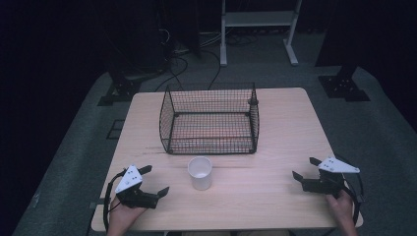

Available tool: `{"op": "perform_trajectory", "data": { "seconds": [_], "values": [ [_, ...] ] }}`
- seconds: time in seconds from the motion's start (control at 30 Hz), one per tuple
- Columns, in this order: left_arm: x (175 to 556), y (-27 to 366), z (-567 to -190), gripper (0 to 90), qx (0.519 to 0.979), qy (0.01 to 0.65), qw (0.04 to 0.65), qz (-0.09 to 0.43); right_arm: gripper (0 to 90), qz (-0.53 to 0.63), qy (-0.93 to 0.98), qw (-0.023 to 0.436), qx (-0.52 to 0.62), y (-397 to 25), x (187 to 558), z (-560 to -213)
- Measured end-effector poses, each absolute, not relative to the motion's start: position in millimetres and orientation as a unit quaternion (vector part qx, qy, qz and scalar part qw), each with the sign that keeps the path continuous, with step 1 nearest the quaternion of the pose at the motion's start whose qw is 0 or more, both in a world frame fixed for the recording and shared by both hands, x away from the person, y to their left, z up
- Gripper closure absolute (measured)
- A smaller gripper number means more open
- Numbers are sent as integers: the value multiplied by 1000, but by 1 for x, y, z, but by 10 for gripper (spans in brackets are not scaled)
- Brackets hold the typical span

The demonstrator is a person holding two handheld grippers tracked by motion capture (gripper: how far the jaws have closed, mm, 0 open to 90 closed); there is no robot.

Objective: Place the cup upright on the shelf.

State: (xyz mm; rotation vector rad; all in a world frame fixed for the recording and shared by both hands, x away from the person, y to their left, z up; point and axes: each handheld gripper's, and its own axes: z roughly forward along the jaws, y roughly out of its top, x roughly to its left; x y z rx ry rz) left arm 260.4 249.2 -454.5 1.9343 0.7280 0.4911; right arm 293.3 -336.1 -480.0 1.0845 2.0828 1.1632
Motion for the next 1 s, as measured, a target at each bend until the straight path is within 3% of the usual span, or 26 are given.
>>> {"op": "perform_trajectory", "data": {
  "seconds": [1.0],
  "values": [
    [266, 194, -439, 23, 844, 233, 457, 158, 131, 425, 770, 260, 399, -335, 294, -480]
  ]
}}
